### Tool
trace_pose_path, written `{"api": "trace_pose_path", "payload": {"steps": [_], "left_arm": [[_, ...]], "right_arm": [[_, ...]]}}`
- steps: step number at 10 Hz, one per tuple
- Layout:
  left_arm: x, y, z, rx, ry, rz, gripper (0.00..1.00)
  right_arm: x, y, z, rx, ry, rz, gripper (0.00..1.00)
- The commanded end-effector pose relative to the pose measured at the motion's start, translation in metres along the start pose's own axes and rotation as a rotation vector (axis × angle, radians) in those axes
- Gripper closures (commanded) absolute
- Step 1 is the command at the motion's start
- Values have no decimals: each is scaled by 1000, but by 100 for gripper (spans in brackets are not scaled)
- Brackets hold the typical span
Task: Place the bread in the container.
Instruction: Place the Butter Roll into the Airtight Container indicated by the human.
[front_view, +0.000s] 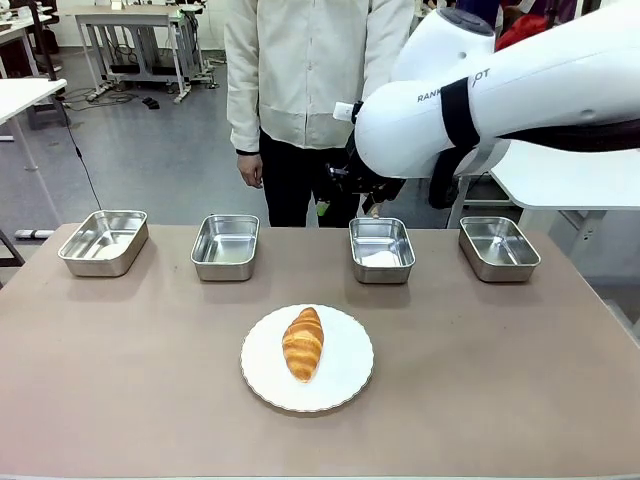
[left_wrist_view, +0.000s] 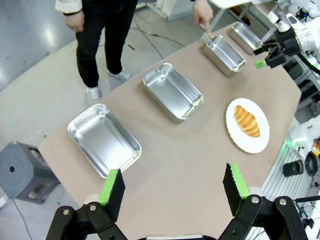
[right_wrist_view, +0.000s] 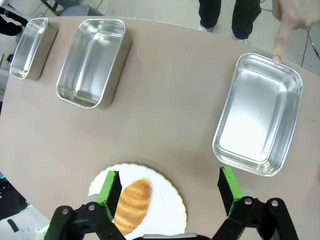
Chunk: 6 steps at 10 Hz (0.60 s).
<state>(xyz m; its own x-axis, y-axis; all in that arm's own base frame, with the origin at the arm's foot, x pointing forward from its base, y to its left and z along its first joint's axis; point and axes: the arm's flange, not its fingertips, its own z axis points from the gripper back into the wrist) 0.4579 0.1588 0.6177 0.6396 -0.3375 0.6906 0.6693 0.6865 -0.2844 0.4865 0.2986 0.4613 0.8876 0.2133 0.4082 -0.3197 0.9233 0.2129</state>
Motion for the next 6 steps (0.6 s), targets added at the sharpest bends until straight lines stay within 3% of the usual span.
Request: {"api": "trace_pose_path", "payload": {"steps": [1,5,6], "left_arm": [[0,-3,1,-9,-20,-4,0],[0,-3,1,-9,-20,-4,0],[0,-3,1,-9,-20,-4,0]], "right_arm": [[10,-13,9,6,-40,29,0],[9,-8,7,-3,-24,4,0],[0,17,7,-31,-32,-37,0]]}}
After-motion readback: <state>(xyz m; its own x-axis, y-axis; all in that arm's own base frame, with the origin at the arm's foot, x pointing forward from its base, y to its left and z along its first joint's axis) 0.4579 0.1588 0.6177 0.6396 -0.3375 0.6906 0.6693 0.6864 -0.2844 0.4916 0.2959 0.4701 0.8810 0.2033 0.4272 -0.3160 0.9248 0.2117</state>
